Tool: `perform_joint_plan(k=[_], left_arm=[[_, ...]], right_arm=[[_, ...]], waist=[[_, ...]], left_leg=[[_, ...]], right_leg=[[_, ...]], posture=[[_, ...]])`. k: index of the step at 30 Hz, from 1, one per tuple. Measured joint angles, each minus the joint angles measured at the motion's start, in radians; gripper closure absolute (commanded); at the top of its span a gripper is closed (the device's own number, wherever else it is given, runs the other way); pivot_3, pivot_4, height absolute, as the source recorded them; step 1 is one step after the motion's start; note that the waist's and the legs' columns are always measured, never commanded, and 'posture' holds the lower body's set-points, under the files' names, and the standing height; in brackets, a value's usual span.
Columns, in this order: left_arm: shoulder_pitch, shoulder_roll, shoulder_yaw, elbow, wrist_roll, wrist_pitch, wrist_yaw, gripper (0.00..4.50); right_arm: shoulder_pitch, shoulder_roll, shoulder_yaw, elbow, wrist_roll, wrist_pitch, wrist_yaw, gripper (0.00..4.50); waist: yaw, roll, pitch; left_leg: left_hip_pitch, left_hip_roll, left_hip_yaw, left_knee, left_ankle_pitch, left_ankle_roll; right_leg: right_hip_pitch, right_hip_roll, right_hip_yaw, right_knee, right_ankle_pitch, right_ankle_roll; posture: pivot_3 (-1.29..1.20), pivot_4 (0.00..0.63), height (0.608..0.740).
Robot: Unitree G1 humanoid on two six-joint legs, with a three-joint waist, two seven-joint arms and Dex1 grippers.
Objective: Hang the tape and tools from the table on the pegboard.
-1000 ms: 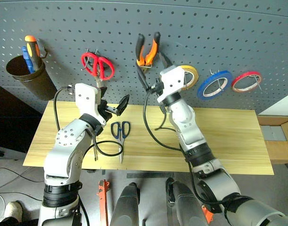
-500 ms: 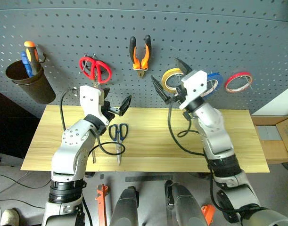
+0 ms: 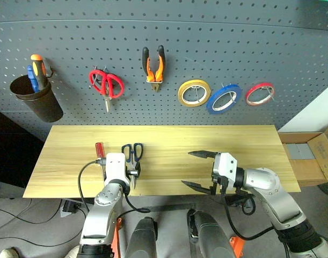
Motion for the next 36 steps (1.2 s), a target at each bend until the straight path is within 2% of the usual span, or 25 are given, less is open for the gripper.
perform_joint_plan(k=[6,10,24,28,36], left_arm=[[0.005,-0.012,0.005,0.057,0.033,0.001,0.035,0.00],[-0.020,-0.008,0.009,0.105,0.029,-0.002,-0.003,0.00],[-0.062,0.002,-0.020,0.113,0.040,0.036,-0.054,0.00],[-0.091,0.002,-0.029,0.131,0.051,0.047,-0.049,0.94],[-0.097,0.004,-0.038,0.135,0.058,0.060,-0.049,3.86]], right_arm=[[-0.039,0.007,0.022,0.126,-0.003,-0.087,0.094,0.05],[-0.097,0.052,0.027,0.192,-0.017,-0.103,0.096,0.05],[-0.109,0.081,0.028,0.189,-0.015,-0.048,0.091,0.05],[-0.102,0.081,0.027,0.178,-0.015,-0.039,0.091,0.00],[-0.106,0.082,0.027,0.178,-0.025,-0.041,0.090,0.00]], waist=[[0.000,0.001,0.008],[0.001,0.008,0.015],[-0.008,0.014,0.025],[-0.012,0.014,0.025],[-0.025,0.014,0.025]], left_leg=[[0.001,0.000,0.001,-0.005,0.000,0.000],[0.002,0.000,0.001,-0.005,0.000,0.000],[0.002,0.000,0.001,-0.007,0.000,0.000],[0.002,-0.001,0.001,-0.007,0.000,0.000],[0.001,0.000,0.001,-0.008,0.000,-0.001]], right_leg=[[-0.001,0.001,0.001,0.000,0.001,0.004],[0.000,0.001,0.002,0.000,0.001,0.004],[-0.001,0.000,0.002,-0.001,0.000,0.006],[-0.001,0.000,0.002,-0.001,-0.001,0.007],[-0.001,0.000,0.002,-0.001,-0.002,0.008]], posture=[[0.01,0.364,0.740],[0.00,0.378,0.740],[-0.02,0.378,0.740],[-0.01,0.373,0.740],[0.00,0.353,0.740]])
